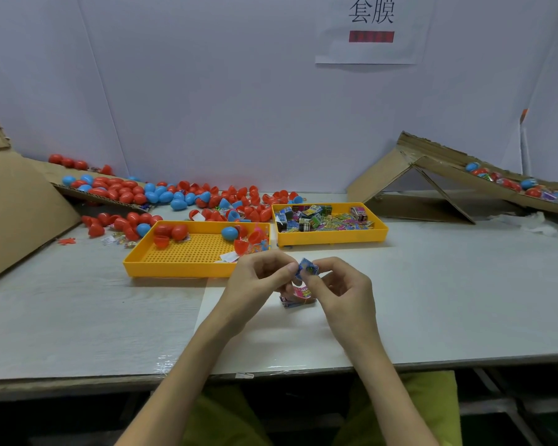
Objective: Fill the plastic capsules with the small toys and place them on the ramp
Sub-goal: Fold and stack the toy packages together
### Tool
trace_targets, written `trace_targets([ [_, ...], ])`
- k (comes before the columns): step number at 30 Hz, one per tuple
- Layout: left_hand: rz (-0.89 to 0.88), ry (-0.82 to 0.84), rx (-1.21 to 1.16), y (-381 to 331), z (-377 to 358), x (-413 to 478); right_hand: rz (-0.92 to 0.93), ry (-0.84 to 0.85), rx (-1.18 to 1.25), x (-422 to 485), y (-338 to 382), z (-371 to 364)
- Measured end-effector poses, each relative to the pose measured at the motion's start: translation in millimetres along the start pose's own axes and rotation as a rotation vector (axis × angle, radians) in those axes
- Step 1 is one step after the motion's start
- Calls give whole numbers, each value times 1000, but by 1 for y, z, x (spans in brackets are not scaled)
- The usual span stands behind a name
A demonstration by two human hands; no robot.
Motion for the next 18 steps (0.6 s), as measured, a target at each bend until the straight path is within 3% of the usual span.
trace_targets([
  [11,13,-5,-50,-1,-1,0,-49,48,60,1,1,-2],
  [18,-15,3,48,3,-1,1,-71,15,93,2,0,-2],
])
Point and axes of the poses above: each hand's wrist, its own x-axis towards the middle knuckle, its own z-axis out of the back of the hand, y = z × x, the point moved 1 cm from there along x, towards the middle knuckle, and after that the axes turned 6 degrees about -x, right-handed, at the moved point
